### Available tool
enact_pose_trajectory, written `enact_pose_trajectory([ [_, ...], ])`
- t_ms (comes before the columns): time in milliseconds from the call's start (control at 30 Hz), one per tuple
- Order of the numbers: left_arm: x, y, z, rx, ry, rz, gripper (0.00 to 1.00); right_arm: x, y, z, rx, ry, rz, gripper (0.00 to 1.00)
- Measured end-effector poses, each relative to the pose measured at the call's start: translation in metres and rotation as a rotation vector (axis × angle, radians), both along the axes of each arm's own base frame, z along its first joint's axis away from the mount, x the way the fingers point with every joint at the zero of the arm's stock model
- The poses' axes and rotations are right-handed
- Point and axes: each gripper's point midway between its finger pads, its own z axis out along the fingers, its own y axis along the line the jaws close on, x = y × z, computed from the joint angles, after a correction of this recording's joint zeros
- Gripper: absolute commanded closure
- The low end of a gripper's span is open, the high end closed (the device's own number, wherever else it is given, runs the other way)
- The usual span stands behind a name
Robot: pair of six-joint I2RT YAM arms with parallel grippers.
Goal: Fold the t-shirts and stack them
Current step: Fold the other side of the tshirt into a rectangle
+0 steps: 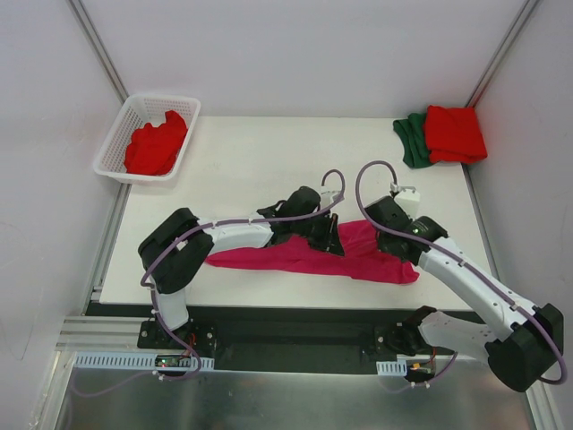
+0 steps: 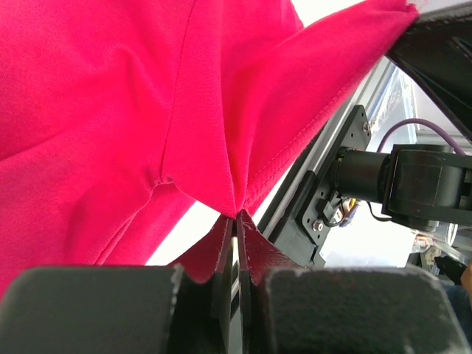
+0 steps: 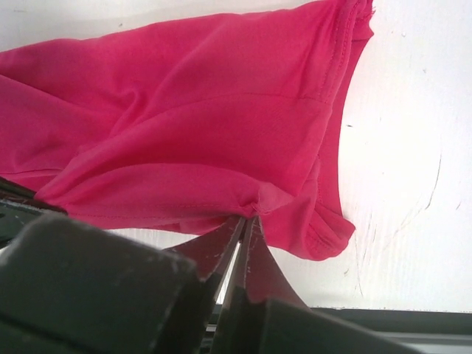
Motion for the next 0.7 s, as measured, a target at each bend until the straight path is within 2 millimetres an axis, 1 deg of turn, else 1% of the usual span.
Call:
enact_pose_trajectory([
  [200,0.005,0.003,-0.001,-0.007,0.014,0.003,1.0,0.01,0.002,-0.009,-0.02,0.019,-0.001,0.99],
  [333,0.015,0.002,-0.004,-0.011,0.029,0.007,1.0,0.017,0.004,-0.018,-0.038,0.044,0.003,0.99],
  [433,0.023,0.002,-0.011,-0.007,0.045,0.012,1.0,0.023,0.005,-0.024,-0.044,0.062,0.005,0.99],
  [567,0.032,0.001,-0.021,-0.002,0.068,0.014,1.0,0.034,0.008,-0.024,-0.034,0.059,0.005,0.99],
  [700,0.039,-0.001,-0.024,-0.01,0.083,0.01,1.0,0.046,0.01,-0.022,-0.024,0.048,0.003,0.99],
])
